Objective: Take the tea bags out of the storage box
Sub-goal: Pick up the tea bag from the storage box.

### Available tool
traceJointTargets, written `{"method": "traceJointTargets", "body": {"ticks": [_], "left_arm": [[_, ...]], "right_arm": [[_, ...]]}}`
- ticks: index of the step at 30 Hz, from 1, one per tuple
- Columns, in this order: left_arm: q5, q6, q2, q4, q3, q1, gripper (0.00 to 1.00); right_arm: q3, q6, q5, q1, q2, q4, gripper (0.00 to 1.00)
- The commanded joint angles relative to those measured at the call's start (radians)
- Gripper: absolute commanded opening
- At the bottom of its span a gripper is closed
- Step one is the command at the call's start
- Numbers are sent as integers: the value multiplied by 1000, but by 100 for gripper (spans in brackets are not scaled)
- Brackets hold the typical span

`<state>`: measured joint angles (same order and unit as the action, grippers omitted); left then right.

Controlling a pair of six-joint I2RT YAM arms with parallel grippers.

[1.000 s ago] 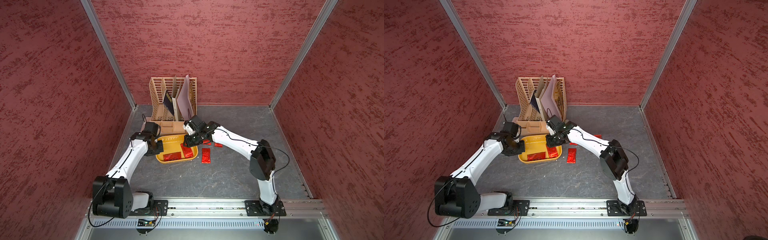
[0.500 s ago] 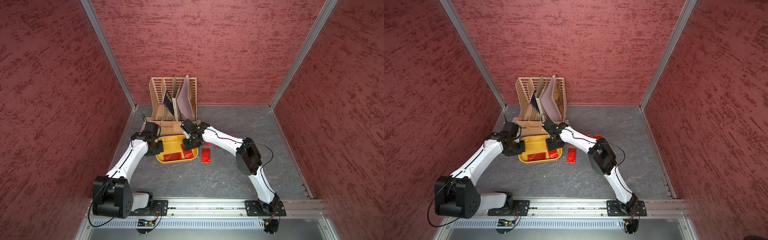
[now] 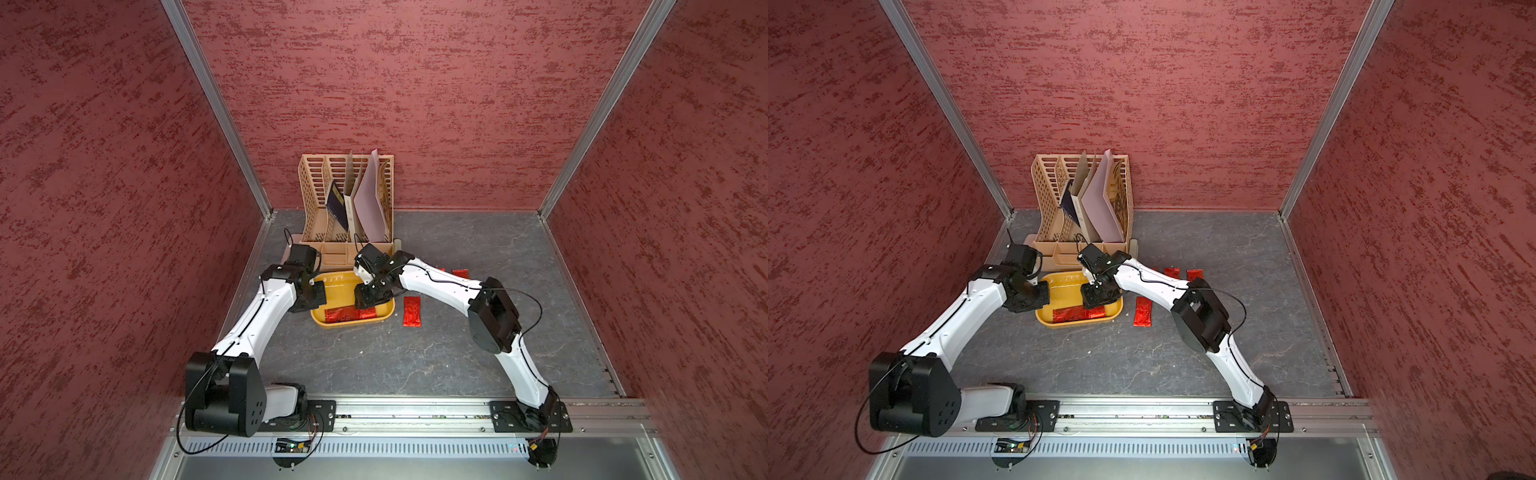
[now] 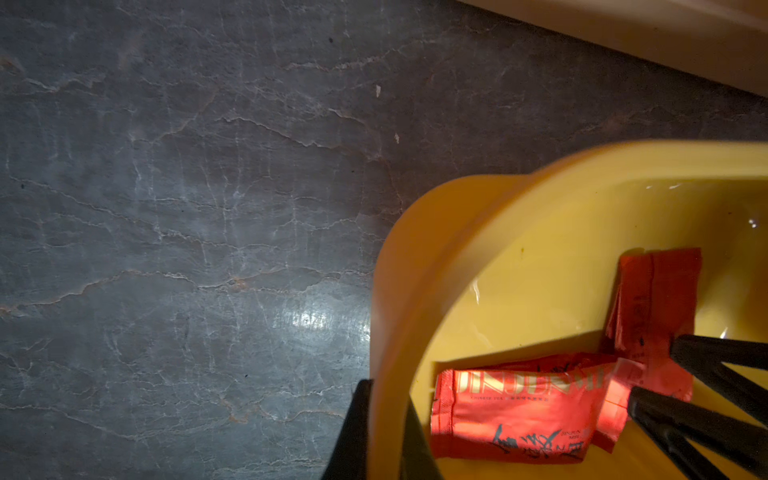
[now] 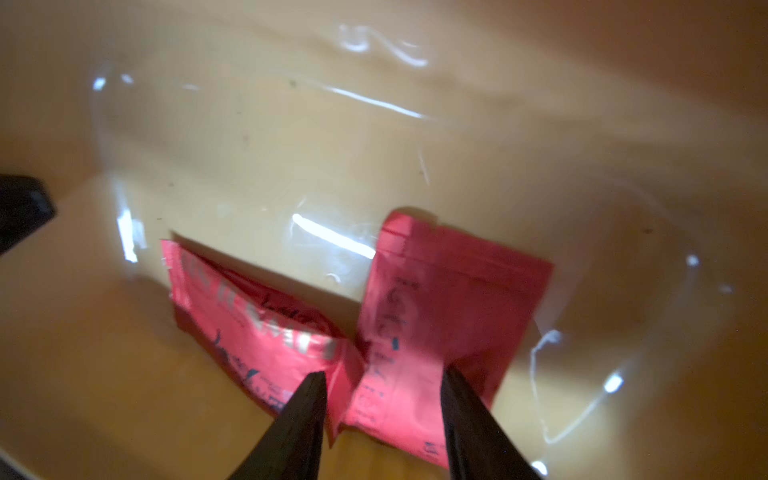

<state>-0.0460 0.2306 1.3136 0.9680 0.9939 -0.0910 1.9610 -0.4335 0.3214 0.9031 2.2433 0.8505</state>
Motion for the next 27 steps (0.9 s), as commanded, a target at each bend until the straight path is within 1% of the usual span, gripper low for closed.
{"method": "traceJointTargets", "body": {"ticks": [1, 4, 9, 11, 17, 21, 24, 27], "left_arm": [[27, 9, -12, -33, -3, -3, 0], [28, 8, -11, -32, -2, -5, 0], [29, 9, -11, -34, -2, -5, 0], [29, 9, -11, -35, -2, -4, 0], [30, 8, -10, -34, -2, -4, 0], [30, 9, -10, -34, -2, -5, 0], [29, 9, -11, -33, -3, -5, 0], [28, 9, -10, -34, -2, -5, 0]], "right_arm": [[-2, 40, 30, 10, -74, -75, 51], [16, 77, -71, 4, -88, -37, 51], [62, 70, -202, -5, -51, 78, 52], [61, 59, -223, -6, -36, 106, 52], [14, 28, -200, -6, -14, 98, 52], [3, 13, -122, -4, 18, 81, 51], [-22, -5, -91, -5, 20, 53, 50], [-45, -14, -94, -5, 10, 40, 50]]}}
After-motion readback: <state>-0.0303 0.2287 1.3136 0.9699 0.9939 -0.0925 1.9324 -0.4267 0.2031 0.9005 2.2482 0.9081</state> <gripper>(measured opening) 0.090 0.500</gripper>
